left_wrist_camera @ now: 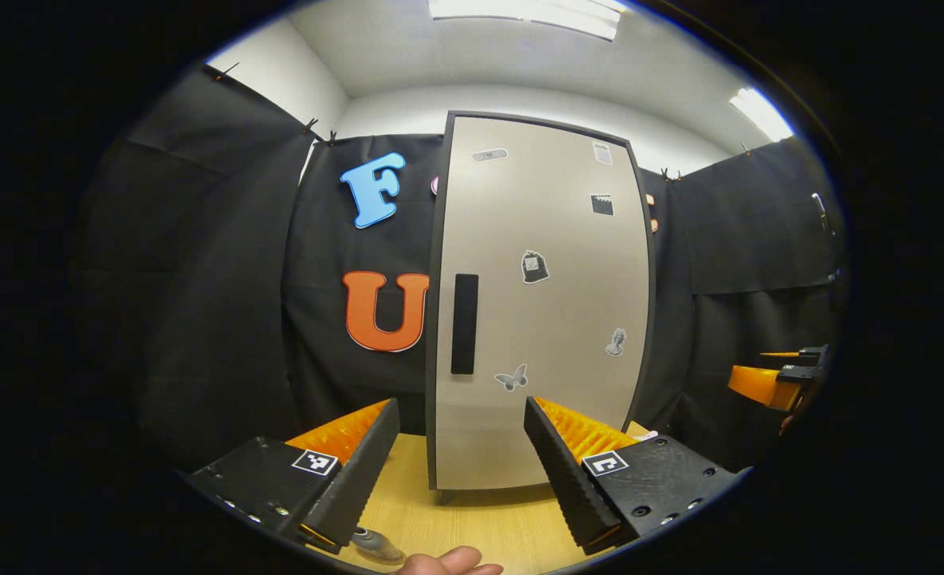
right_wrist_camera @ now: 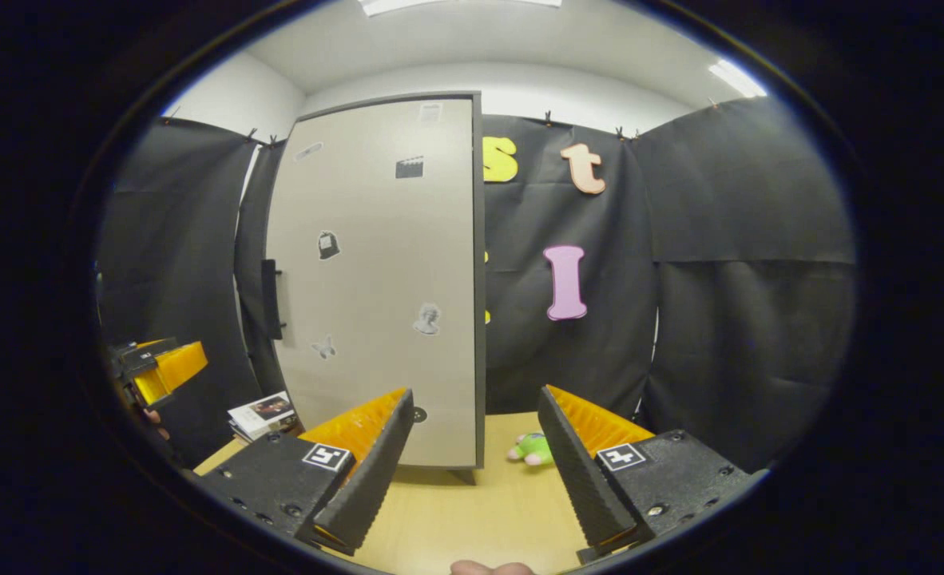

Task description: Open the cabinet door with the right hand, grasp the bottle in the cabinet with the left hand and place it on the coaster, then close the cabinet door with the right hand.

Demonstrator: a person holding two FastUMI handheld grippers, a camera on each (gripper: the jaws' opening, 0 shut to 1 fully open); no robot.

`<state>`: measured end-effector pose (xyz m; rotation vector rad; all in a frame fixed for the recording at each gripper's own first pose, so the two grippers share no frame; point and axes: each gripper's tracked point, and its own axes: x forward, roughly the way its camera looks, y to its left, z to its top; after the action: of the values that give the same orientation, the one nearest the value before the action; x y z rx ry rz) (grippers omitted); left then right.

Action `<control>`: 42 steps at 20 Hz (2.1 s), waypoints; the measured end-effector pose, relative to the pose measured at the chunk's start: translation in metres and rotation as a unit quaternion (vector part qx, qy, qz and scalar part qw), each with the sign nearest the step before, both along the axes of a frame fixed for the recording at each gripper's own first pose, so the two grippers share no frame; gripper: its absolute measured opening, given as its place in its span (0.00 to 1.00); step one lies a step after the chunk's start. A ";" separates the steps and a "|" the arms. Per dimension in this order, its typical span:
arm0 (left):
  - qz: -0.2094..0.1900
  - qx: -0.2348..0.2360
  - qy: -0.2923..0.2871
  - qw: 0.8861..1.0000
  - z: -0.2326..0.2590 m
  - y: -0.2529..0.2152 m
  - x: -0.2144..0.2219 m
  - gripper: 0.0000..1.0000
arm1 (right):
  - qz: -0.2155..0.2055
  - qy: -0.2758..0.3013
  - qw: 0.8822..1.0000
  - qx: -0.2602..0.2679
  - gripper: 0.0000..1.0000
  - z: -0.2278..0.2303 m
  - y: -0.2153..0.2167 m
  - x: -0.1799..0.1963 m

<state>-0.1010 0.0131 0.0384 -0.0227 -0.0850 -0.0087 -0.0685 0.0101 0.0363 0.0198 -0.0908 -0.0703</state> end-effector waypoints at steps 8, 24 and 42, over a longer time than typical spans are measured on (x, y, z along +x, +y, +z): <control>-0.010 0.000 -0.003 1.000 0.000 0.007 -0.001 0.95 | -0.005 -0.002 1.000 -0.006 0.98 0.002 0.010 -0.005; -0.050 -0.009 -0.011 0.999 -0.012 0.023 -0.010 0.95 | -0.026 -0.016 0.999 -0.017 0.99 -0.007 0.055 -0.038; -0.031 -0.028 -0.002 0.999 0.002 -0.027 -0.016 0.95 | 0.035 -0.007 0.999 -0.018 0.99 -0.004 0.034 -0.024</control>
<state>-0.1166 -0.0138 0.0400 -0.0817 -0.0878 -0.0679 -0.0925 0.0440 0.0325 -0.0115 -0.1061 0.0016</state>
